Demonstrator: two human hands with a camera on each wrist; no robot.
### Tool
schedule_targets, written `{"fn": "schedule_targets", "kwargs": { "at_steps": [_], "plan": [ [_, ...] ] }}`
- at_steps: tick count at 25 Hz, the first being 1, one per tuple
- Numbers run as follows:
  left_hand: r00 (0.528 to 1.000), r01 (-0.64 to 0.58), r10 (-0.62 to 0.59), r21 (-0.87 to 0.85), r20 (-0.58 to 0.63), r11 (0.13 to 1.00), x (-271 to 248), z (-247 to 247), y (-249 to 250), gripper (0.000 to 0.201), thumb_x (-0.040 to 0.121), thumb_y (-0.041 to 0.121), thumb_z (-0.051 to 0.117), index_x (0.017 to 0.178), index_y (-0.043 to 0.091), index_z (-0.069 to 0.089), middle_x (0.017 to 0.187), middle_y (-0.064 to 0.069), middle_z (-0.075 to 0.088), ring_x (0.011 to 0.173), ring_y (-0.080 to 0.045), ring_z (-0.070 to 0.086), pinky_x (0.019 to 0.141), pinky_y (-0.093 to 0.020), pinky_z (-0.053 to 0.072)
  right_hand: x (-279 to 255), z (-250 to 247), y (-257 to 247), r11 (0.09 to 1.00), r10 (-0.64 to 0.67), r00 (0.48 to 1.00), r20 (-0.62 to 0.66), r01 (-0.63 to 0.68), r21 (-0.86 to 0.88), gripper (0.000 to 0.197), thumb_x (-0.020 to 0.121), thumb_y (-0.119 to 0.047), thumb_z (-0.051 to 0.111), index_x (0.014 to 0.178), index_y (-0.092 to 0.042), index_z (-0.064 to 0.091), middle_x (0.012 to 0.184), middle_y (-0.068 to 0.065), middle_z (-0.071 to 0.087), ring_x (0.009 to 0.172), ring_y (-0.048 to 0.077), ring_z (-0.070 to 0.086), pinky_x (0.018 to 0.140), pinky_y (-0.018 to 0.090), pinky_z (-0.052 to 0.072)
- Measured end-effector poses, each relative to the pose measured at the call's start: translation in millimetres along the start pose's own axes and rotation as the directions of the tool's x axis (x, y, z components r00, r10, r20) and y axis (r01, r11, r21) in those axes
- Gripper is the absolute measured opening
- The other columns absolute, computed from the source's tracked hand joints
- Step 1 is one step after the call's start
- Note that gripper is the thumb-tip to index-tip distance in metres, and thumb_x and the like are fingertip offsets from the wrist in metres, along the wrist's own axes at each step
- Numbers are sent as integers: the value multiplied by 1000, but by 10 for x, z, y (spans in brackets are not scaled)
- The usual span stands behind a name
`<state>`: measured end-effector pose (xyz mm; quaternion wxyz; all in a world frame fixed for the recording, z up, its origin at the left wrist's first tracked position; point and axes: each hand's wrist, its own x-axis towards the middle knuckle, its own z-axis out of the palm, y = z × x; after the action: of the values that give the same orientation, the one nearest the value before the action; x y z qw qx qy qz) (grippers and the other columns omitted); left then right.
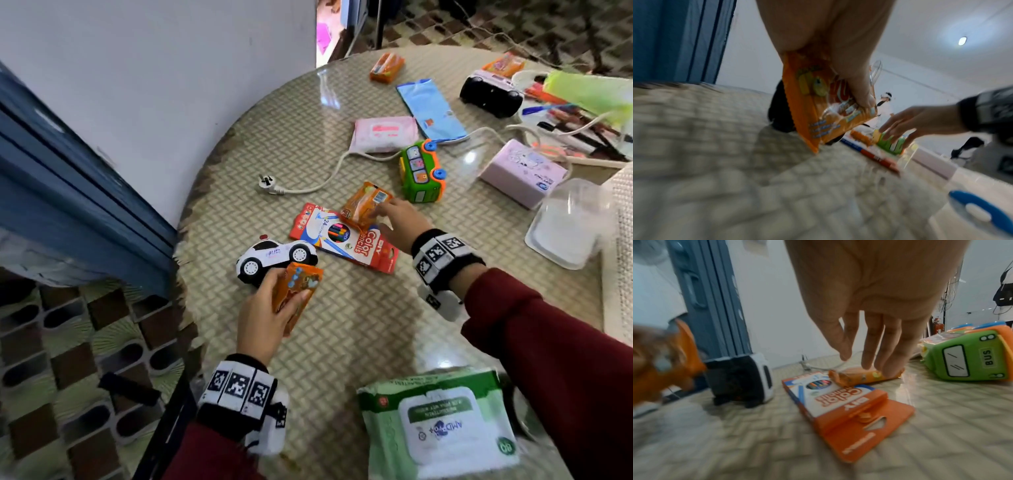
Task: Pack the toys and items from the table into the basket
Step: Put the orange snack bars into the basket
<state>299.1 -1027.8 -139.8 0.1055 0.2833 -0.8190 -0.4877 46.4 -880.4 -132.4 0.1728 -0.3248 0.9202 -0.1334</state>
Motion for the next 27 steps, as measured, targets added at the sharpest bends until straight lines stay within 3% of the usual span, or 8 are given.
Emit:
{"fn": "schedule_targets", "kwargs": {
  "at_steps": [3,5,9,11,15,20,24,27],
  "plan": [
    [999,1,-8,-178,-38,984,167,14,263,28,79,31,75,95,34,52,84,27,68,78,3,66,74,-27,53,304,-48,96,987,-24,996,92,38,-154,55,83,-21,66,134,-27,46,140,8,39,126,32,38,100,45,39],
    [999,7,-15,-236,-31,972,230,34,331,28,79,29,73,96,32,51,81,31,67,73,4,66,69,-23,55,471,-69,105,973,-23,985,170,61,-222,66,81,-27,68,139,-34,37,151,1,27,137,27,28,103,47,35],
    [998,46,-58,-349,-22,936,246,72,307,35,69,39,72,96,29,54,83,4,72,79,-11,70,68,-27,56,721,-83,73,955,-21,948,318,114,-274,74,83,-33,67,144,-38,26,157,-4,14,145,23,11,107,54,25],
    [997,68,-78,-375,-10,925,236,120,265,36,67,39,73,97,30,55,89,-2,72,84,-17,70,72,-32,57,750,-92,48,950,-21,944,329,122,-288,74,81,-35,69,143,-40,28,154,-1,20,142,25,17,106,54,24],
    [994,98,-113,-410,-12,907,194,192,273,35,68,34,73,97,27,56,89,-2,72,85,-19,70,75,-36,58,637,-78,32,945,19,977,213,52,-322,74,67,-51,76,132,-41,41,132,6,36,127,32,29,99,50,28],
    [992,112,-126,-437,-2,893,83,234,330,40,70,30,74,103,16,57,90,-2,73,85,-18,71,77,-40,58,434,10,-9,963,-21,996,83,42,-265,78,59,-47,82,123,-25,42,126,5,50,124,29,39,104,47,24],
    [993,76,-106,-439,-44,895,-52,190,393,34,70,28,74,99,22,57,89,-2,73,84,-18,71,75,-35,57,184,-14,30,1000,24,994,111,-26,17,61,70,-27,80,116,-15,43,112,10,60,104,29,54,76,31,34],
    [991,56,-103,-445,-83,894,-178,166,434,29,74,22,74,96,26,56,91,-1,73,84,-14,70,77,-32,55,-90,-52,57,988,30,995,91,-44,151,49,78,-21,74,116,-11,44,104,17,62,98,32,57,68,29,34]
  ]
}}
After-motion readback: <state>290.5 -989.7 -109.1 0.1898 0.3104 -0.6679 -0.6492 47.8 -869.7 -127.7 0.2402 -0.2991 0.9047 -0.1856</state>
